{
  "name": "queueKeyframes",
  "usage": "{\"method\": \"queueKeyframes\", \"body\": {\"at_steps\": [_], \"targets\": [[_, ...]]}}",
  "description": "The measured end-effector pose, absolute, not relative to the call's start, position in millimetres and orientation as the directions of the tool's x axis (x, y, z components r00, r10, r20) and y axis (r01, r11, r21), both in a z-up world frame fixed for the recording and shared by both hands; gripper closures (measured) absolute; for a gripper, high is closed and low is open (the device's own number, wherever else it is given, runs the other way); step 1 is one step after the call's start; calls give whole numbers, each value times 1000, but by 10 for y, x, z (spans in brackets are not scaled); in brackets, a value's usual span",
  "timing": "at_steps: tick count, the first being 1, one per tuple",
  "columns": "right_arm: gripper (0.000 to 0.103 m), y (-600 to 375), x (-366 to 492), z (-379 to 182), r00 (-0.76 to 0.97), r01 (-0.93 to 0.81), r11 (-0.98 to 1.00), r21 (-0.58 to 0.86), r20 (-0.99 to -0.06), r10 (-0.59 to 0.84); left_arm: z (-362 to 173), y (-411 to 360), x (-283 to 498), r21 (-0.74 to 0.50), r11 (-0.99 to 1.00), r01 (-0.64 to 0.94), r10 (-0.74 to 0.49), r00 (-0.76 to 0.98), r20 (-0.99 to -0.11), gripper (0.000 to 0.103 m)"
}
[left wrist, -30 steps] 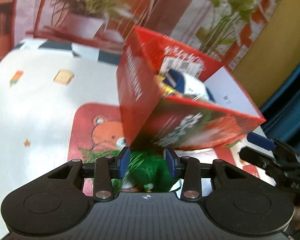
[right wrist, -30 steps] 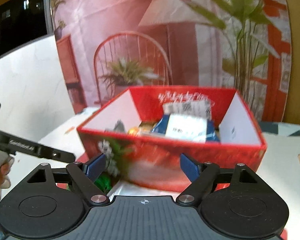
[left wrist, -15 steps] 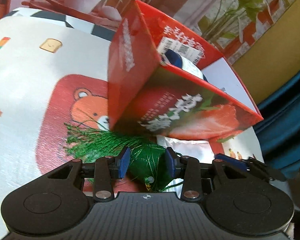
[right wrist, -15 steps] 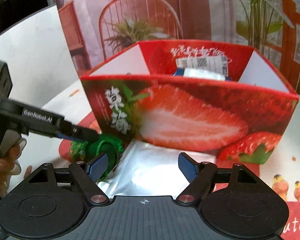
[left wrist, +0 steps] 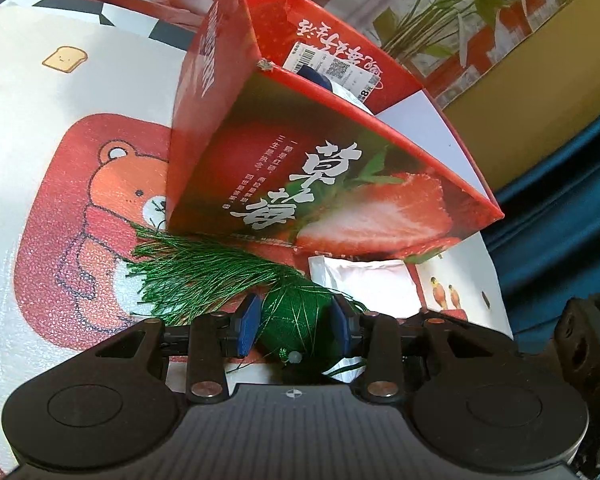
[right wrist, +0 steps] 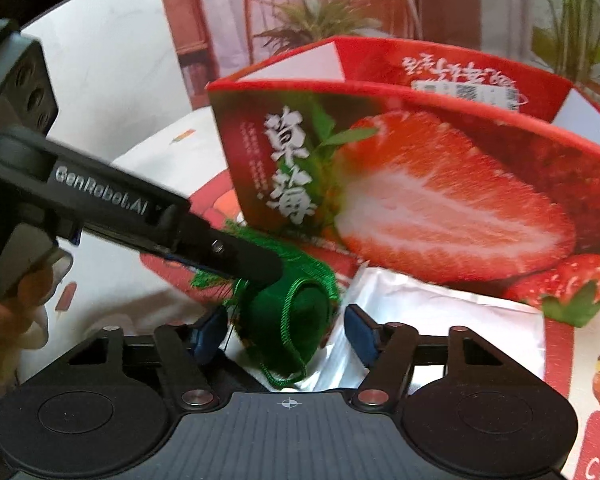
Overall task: Organize soft objects
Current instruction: 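Close the left gripper on the green item while the right gripper grasps it too, then carry the green item into the red box and open both grippers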
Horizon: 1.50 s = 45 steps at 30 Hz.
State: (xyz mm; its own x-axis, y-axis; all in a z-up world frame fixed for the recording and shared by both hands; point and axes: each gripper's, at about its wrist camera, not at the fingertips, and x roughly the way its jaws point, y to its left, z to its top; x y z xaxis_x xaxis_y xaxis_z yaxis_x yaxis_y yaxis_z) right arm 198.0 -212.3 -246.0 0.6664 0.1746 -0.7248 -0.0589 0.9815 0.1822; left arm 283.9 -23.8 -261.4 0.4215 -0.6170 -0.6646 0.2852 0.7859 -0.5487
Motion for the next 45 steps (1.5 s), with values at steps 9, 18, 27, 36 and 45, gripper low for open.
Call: {"method": "queueKeyframes", "body": {"at_steps": [9,18,27,36,45], "targets": [[54,-2160,1944,-2138,730,-90,981,170,-659,181,-2122,-208,2722,-531,767,362,-640,501,-583,63],[54,-2279,1999,-1369,854,-137,985,104,-491,171,-1265,-264,2658,-447,760,472,-644,639,-420,62],[54,-2439,2343,-767,929,-143,989,-36,-350,121,-722,-344,2883,-384,771,509,-625,721,-298,62],[54,-2600,3073,-944,894,-132,989,-60,-438,93,-957,-483,3546,-348,820,454,-570,702,-427,62],[53,-2551,3569,-1336,826,-96,991,-93,-563,28,-1173,-551,3834,-286,860,422,-510,700,-501,62]]}}
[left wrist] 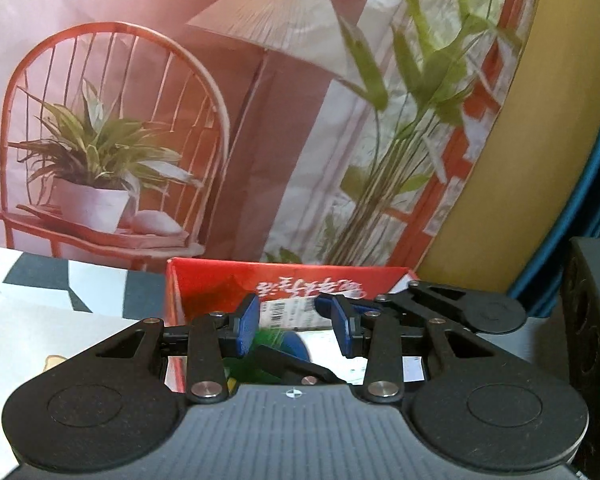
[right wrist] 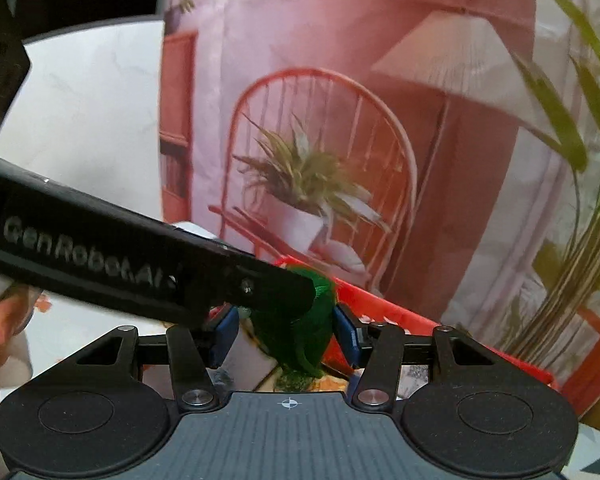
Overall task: Organize soft objects
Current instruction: 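Carry the green item into the red box and open both grippers, then move both grippers down to the black eye mask on the table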
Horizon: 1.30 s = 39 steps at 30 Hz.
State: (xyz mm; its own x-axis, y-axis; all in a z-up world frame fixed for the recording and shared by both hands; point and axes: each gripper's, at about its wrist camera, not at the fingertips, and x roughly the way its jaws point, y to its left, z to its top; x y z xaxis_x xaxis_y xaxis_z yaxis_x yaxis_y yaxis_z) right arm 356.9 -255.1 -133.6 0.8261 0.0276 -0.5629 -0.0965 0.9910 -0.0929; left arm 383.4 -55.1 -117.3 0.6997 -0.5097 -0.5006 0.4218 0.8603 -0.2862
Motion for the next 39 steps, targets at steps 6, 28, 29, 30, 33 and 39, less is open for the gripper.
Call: {"method": "queueKeyframes", "body": {"at_steps": [6,28,29,30,33,39], "targets": [[52,-2621,3481,-1424,812,-70,996,-62,-583,21,-1183,-448,3789,-256,881,398,-472,711,-520,62],[0,-2775,1768,-1281,904,168,977,131,-415,-100,-1322,1,2287,-136,898,419,-421,722,-549,0],[0,-2760,1709,-1301,902,177,976,123,-417,-111,-1348,17,2229,-136,899,417,-417,720,-555,0],[0,-2742,1646,-1320,900,181,977,115,-419,-118,-1370,35,2177,-138,898,417,-418,718,-556,0],[0,-2648,1463,-1406,895,164,982,96,-433,-107,-1466,64,2017,-153,900,408,-419,711,-565,0],[0,-2487,1113,-1670,857,168,977,132,-509,-78,-1731,12,1783,-182,901,394,-417,670,-614,0]]}}
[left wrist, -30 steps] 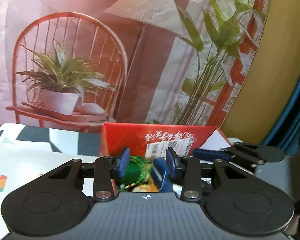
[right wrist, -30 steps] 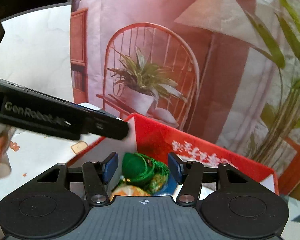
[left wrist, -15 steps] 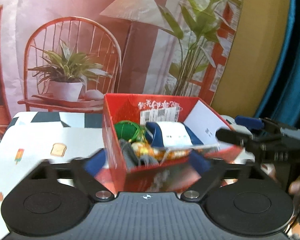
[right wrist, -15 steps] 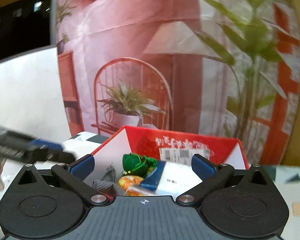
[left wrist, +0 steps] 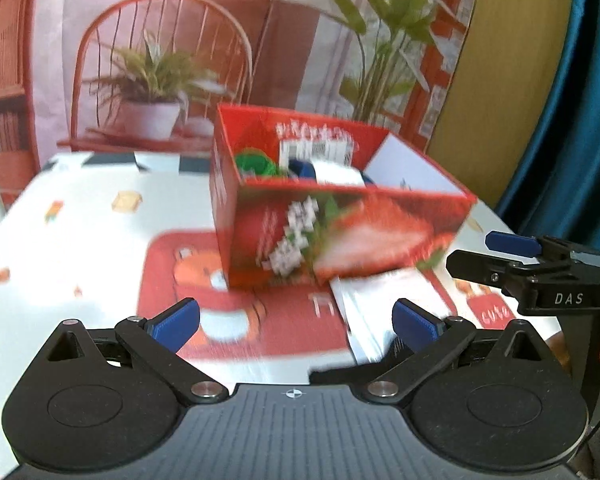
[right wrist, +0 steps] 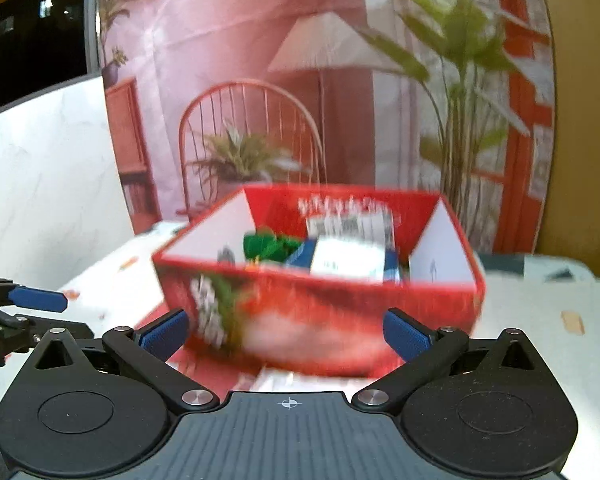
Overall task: Organize soft objects
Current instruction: 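Move both grippers down to the black eye mask on the table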
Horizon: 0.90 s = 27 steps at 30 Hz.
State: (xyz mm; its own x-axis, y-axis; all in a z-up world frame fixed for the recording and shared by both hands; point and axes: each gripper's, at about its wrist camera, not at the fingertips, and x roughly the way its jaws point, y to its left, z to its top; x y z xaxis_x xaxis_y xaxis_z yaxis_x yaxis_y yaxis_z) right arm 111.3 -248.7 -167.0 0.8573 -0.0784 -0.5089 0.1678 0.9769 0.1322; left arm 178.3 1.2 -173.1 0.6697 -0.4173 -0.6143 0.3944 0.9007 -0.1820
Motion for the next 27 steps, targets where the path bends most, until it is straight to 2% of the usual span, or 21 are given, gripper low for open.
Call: {"method": "queueKeyframes", "body": {"at_steps": [14,20,22,27], "targets": [[0,-2271,481,-2169,778,269,952,147,-616,-124,-2034,-212,1326,-157,880,447,-435,631,-642,1],[0,-2249,381,-2363,709,331,934,134,-689,-152,-2055,-198,1254,-173,869,464,-455,611,-648,6],[0,-2267,356,-2387,703,344,927,152,-696,-147,-2056,-192,1248,-185,862,471,-467,601,-649,11],[0,-2240,358,-2426,685,347,930,124,-711,-161,-2206,-216,1307,-234,850,472,-483,519,-705,13]]}}
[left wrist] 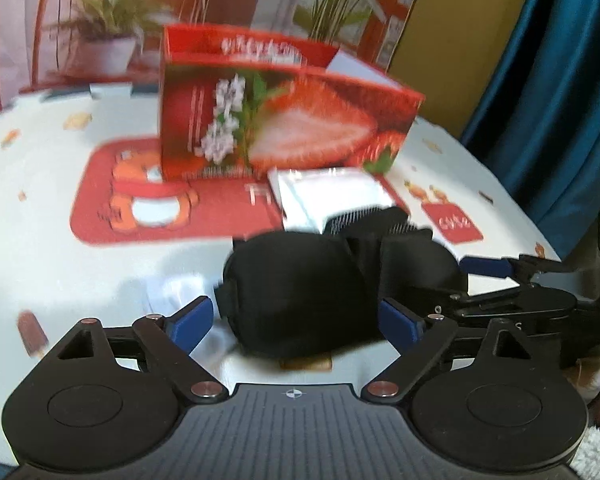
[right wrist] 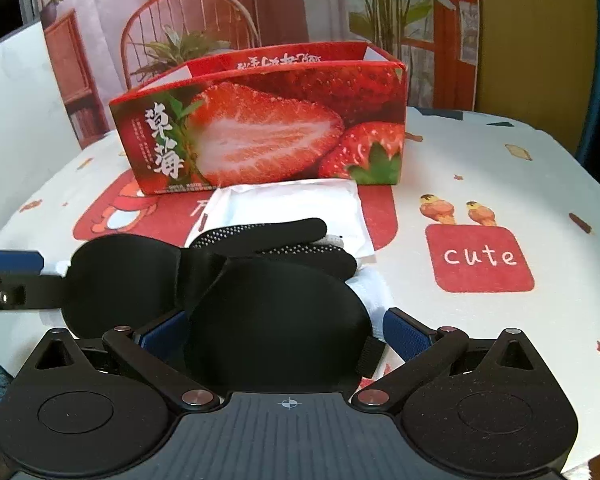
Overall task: Organize soft objects
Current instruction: 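Move both grippers down to the black eye mask on the table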
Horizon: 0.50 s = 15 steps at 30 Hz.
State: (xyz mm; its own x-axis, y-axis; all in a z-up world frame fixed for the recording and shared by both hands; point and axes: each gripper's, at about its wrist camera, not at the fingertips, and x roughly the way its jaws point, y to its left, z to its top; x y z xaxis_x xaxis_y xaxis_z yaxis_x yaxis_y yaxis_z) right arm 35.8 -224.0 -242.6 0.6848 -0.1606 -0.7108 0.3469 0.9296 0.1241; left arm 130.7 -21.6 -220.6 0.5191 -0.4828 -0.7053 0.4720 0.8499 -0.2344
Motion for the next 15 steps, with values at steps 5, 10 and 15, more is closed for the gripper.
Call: {"method": "queueKeyframes", "body": {"at_steps": [5,10,15], "targets": [[1,-2179,421,-2565,658,329,942,66,-732,-178,-2429,-136,1462,-303,865,400,-477,469,-743,20],[1,-2109,531,-2684,677,270,962,24,-715,-172,-2497,-62,1650,-298,887,352,-449,509,-734,29],[1,-2155,779,-2708,694,230,972,39,-707,-136,-2495,-86,1887,-285,893,347,-438,532,-725,29]]}}
